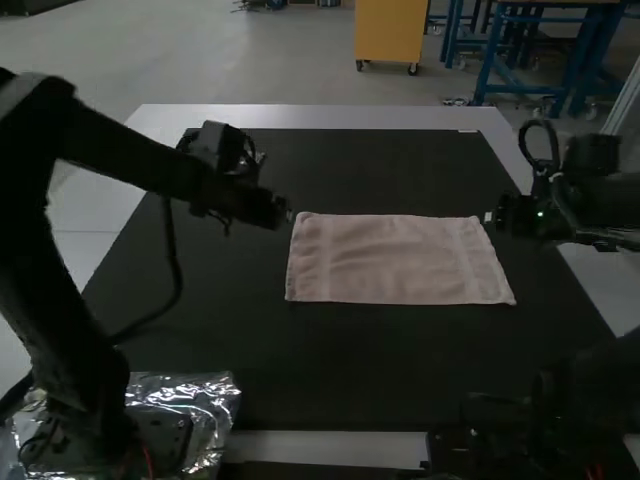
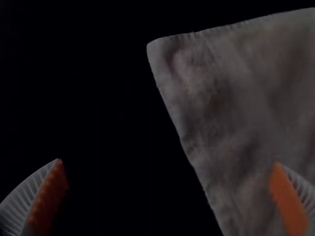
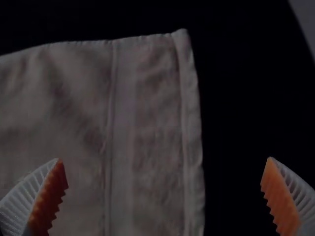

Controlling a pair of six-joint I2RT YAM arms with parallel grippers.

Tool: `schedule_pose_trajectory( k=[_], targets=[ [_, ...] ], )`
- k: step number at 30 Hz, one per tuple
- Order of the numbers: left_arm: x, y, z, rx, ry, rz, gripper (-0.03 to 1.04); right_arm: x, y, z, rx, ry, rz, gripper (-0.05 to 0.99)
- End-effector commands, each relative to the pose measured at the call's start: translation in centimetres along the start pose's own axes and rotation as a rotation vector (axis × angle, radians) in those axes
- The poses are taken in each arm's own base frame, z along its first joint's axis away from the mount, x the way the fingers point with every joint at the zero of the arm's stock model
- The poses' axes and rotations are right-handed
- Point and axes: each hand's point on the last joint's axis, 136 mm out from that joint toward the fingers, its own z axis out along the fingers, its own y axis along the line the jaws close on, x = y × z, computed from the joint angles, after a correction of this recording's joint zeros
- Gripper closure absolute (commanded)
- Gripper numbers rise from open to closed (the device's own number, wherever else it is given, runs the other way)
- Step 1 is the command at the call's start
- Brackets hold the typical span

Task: Fold the towel.

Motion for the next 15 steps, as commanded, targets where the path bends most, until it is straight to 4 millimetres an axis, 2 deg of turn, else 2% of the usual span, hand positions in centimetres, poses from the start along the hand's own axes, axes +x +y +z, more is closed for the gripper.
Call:
schedule_pose_trajectory(
  k=[1,5,15],
  targets=[
    [-1.7,-0.6,1.0,0.017,-0.029,-0.019,0.05,-1.8,0.1,0.7,-0.011,-0.037,-0.011,0.02],
    [-1.2,-0.5,2.8,0.019,-0.011,-0.023,0.05,-2.3,-0.1,2.0,-0.011,-0.048,-0.005,0.03],
    [-1.1,-0.3,5.9,0.018,0.008,-0.023,0.05,-0.8,0.4,7.0,-0.062,0.028,0.002,0.03]
  ],
)
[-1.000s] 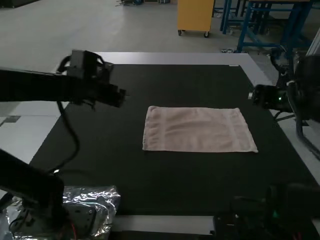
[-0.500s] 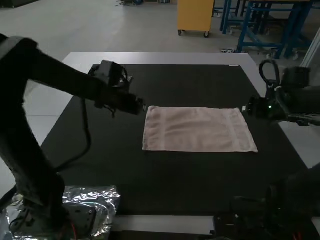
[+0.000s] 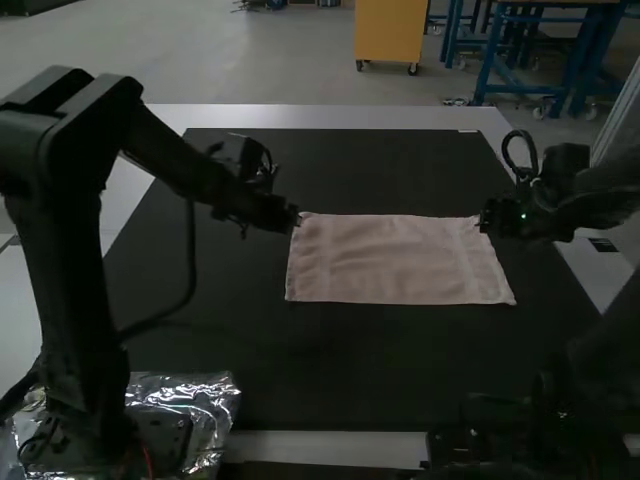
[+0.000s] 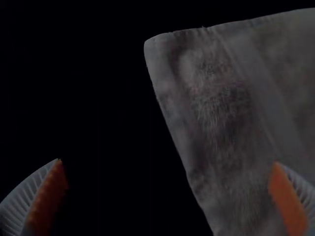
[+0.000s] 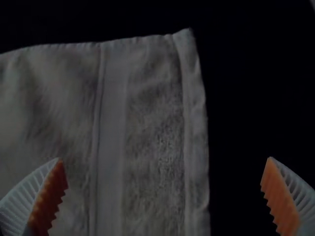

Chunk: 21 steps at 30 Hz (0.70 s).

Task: Fold the towel.

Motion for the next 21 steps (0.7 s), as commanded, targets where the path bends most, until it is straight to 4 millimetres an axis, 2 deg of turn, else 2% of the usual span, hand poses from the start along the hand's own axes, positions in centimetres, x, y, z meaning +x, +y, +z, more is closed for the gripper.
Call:
schedule_pose_trajectory(
  k=[1,13,21],
  targets=[
    [-1.8,-0.6,0.7,0.017,-0.033,-0.003,0.05,-1.0,0.5,1.3,-0.032,-0.003,0.009,0.03],
    [-1.8,-0.3,4.1,0.014,0.002,-0.004,0.05,-2.2,-0.5,4.9,-0.027,-0.011,0.004,0.03],
    [-1.2,0.0,5.2,0.01,0.029,-0.009,0.05,-2.1,-1.1,7.5,-0.022,-0.005,-0.003,0.03]
  ],
)
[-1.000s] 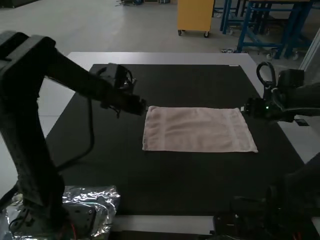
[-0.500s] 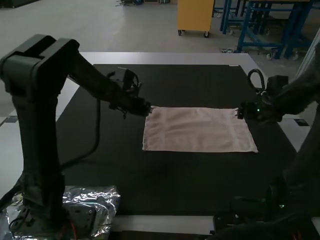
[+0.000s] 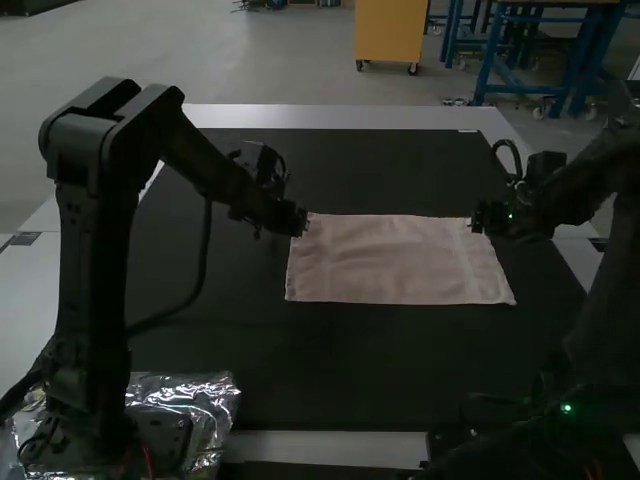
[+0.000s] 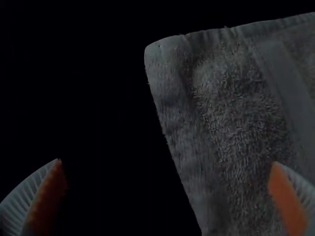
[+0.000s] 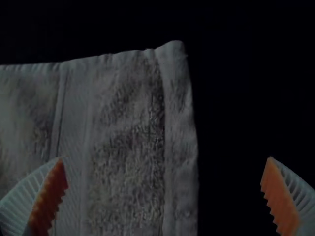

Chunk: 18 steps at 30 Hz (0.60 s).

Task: Fold the towel.

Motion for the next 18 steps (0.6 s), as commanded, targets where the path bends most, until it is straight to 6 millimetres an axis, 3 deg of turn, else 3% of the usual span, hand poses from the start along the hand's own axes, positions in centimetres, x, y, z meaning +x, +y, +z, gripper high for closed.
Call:
schedule_pose_trajectory(
  k=[1,18],
  targets=[
    [-1.3,-0.4,0.0,0.011,-0.028,0.0,0.05,-1.2,0.4,1.0,-0.013,-0.021,-0.019,0.03],
    [0.2,0.4,1.1,0.003,0.01,-0.014,0.05,0.0,0.7,4.3,-0.018,0.016,-0.043,0.03]
  ],
)
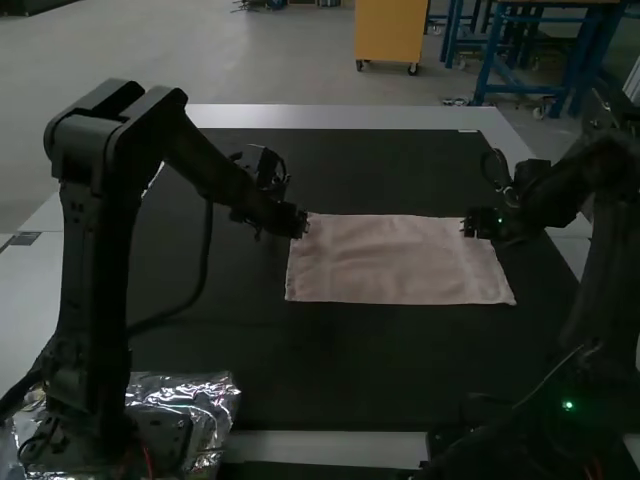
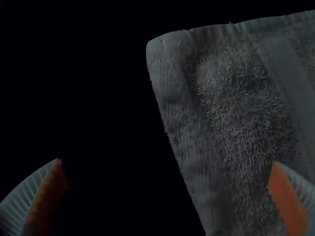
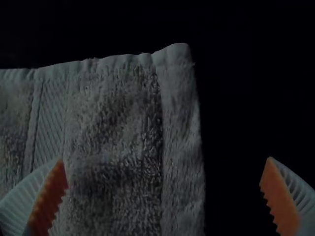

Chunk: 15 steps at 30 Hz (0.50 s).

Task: Fold the towel.

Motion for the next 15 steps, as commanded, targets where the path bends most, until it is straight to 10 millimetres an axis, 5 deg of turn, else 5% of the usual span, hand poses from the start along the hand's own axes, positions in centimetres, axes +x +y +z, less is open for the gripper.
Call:
schedule_pose_trajectory(
  k=[1,10,12,14,15],
  targets=[
    [-0.2,0.2,0.5,0.005,0.003,-0.011,0.05,-0.3,0.6,0.8,-0.01,-0.004,-0.023,0.03],
    [1.2,0.1,1.0,0.006,0.043,-0.002,0.09,0.2,0.6,1.6,-0.016,0.014,-0.005,0.06],
    [1.6,0.1,1.1,0.006,0.053,0.002,0.29,0.6,0.7,1.5,-0.034,0.02,-0.009,0.42],
    [2.0,0.2,1.3,0.006,0.055,0.003,0.8,0.7,1.7,1.4,-0.099,0.016,-0.01,0.88],
    [2.0,0.2,1.3,0.006,0.049,0.004,1.0,0.7,1.9,1.4,-0.114,0.015,-0.021,0.95]
  ],
)
